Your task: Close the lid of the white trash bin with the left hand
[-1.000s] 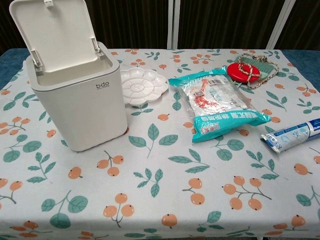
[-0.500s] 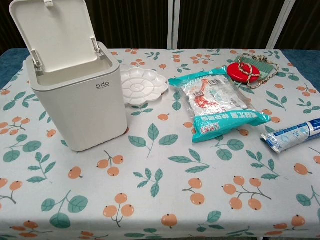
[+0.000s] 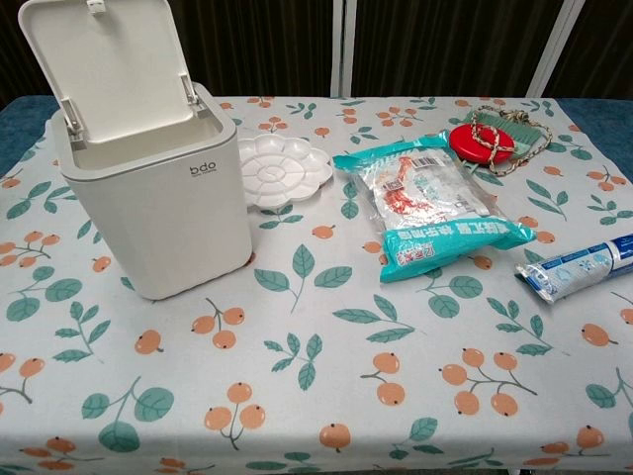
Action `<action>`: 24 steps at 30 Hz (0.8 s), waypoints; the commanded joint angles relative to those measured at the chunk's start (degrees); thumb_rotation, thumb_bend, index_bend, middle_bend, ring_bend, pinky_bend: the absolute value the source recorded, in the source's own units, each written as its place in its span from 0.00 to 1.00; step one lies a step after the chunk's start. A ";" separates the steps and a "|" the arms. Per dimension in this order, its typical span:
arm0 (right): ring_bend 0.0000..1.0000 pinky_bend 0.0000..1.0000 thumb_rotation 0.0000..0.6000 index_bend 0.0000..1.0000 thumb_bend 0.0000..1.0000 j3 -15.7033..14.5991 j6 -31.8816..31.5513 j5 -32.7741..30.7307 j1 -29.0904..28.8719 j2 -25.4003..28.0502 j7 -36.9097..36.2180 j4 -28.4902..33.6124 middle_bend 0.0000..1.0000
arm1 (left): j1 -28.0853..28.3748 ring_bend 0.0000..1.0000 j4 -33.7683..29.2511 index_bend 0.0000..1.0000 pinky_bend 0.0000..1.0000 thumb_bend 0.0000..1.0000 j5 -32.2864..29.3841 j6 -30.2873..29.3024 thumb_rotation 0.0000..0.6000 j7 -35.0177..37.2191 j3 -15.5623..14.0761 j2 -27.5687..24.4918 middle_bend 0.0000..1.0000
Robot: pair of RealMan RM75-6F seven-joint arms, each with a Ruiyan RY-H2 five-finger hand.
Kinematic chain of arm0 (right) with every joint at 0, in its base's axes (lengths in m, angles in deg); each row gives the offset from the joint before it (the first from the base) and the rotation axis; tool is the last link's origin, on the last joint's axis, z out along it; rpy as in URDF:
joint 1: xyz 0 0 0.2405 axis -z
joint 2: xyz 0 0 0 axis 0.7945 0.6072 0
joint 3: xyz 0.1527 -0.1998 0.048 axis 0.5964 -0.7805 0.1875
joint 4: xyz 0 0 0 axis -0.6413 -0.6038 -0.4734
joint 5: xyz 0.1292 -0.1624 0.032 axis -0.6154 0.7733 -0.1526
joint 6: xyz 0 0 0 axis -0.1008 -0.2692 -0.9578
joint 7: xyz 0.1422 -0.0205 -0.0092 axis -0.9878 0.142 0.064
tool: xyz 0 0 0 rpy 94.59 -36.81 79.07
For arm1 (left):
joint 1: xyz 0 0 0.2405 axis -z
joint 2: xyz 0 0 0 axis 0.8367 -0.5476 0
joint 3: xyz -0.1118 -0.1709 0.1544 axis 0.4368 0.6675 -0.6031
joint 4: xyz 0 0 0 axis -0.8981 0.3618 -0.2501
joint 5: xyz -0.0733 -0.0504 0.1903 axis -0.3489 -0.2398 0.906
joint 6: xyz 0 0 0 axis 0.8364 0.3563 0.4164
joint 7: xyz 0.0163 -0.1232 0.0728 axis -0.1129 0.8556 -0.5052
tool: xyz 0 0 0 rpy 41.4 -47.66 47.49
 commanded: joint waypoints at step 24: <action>0.00 0.00 1.00 0.00 0.21 -0.13 1.66 -0.97 -0.30 -0.60 -1.39 -1.74 0.00 | 21.17 0.06 -5.07 0.13 0.09 0.00 2.97 26.38 0.63 34.57 2.33 -6.80 0.18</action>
